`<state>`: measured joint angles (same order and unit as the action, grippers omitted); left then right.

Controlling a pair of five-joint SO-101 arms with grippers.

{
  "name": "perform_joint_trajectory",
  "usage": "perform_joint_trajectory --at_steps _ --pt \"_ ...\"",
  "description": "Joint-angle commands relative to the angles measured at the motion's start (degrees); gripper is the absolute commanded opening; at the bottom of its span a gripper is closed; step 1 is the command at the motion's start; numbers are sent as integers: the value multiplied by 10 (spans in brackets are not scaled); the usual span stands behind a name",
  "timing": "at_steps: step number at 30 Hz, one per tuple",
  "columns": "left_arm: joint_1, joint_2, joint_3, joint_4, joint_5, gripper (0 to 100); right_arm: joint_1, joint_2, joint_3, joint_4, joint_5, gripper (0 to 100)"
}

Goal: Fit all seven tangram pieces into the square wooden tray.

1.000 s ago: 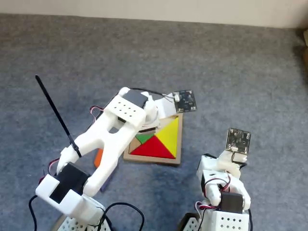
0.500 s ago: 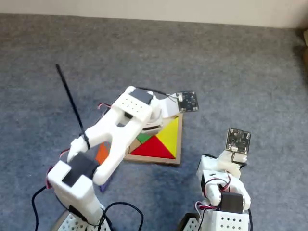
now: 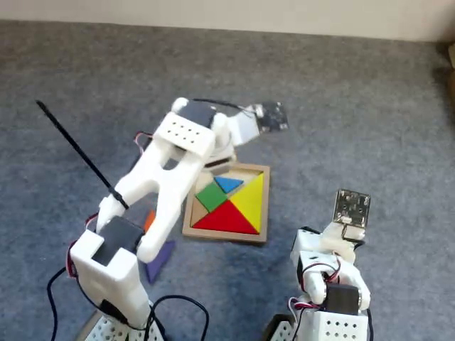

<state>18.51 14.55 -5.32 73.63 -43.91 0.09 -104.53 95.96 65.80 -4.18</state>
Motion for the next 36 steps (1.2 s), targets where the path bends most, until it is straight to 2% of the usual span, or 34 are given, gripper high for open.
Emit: perform_joint_trajectory --at_steps 1,6,13,19,23,27,31,36 --pt "-20 6 -12 -30 44 175 7 -7 57 -11 5 6" --pt "-16 43 28 -115 85 178 7 -7 57 -11 4 6" --pt "0 95 39 -131 92 175 7 -7 57 -11 4 6" --pt "4 97 34 -67 92 175 7 -7 57 -11 4 6" --pt "4 90 34 -58 92 175 7 -7 57 -11 4 6" --pt "-1 34 39 -54 95 175 7 -7 57 -11 4 6" --pt "-27 -44 39 -53 135 178 7 -7 57 -11 4 6" --pt "-55 -114 39 44 146 178 7 -7 57 -11 4 6"
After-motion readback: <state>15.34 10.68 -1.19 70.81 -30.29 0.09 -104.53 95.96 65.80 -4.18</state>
